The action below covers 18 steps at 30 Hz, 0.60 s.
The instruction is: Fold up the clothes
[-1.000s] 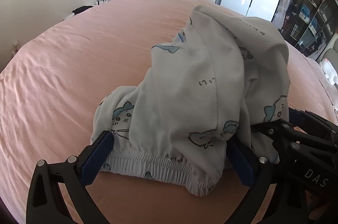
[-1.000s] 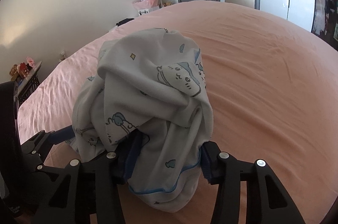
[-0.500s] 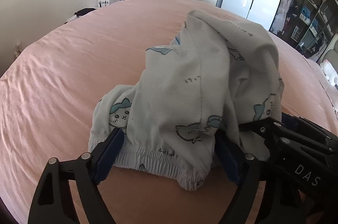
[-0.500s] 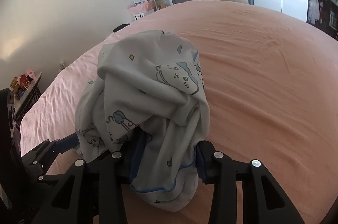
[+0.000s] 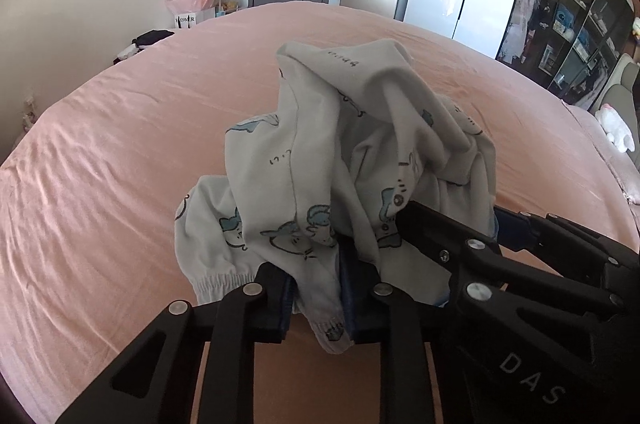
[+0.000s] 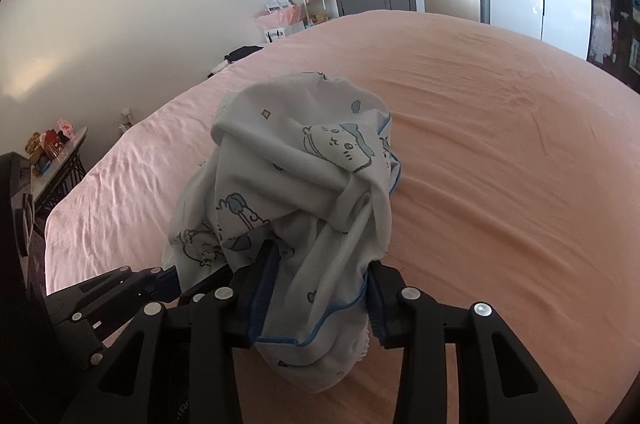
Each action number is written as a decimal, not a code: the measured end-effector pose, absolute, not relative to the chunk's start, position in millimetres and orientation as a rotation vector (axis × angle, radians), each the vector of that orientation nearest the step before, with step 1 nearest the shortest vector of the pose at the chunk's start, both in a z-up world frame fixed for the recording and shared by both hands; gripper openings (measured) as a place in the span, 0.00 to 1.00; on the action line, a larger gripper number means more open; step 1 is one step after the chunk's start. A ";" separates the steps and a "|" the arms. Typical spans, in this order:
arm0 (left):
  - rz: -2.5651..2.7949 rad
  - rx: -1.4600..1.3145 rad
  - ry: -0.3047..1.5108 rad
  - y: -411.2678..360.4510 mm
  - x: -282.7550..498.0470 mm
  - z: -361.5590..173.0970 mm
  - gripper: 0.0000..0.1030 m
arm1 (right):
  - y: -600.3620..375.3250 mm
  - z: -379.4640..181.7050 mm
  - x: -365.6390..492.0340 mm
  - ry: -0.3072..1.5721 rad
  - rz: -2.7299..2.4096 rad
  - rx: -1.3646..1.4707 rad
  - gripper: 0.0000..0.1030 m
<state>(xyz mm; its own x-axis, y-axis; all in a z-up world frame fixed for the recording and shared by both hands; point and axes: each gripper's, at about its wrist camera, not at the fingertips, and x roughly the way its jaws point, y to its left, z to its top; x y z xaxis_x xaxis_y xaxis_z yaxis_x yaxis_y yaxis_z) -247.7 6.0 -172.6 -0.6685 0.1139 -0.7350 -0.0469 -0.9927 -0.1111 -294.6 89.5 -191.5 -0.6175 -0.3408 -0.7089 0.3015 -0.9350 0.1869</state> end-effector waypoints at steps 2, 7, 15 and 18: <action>2.788 -1.238 -0.130 4.3 -247.3 -170.9 0.16 | 92.5 -190.1 -293.0 -0.079 -2.552 1.135 0.24; 2.781 -1.230 -0.161 -3.9 -244.3 -168.6 0.15 | 103.1 -184.8 -289.8 -0.124 -2.544 1.145 0.19; 2.785 -1.185 -0.177 -12.5 -238.8 -154.1 0.14 | 98.9 -180.1 -280.9 -0.057 -2.512 1.162 0.19; 2.790 -1.178 -0.175 -14.5 -236.4 -151.4 0.14 | 98.7 -177.4 -274.4 -0.010 -2.539 1.167 0.26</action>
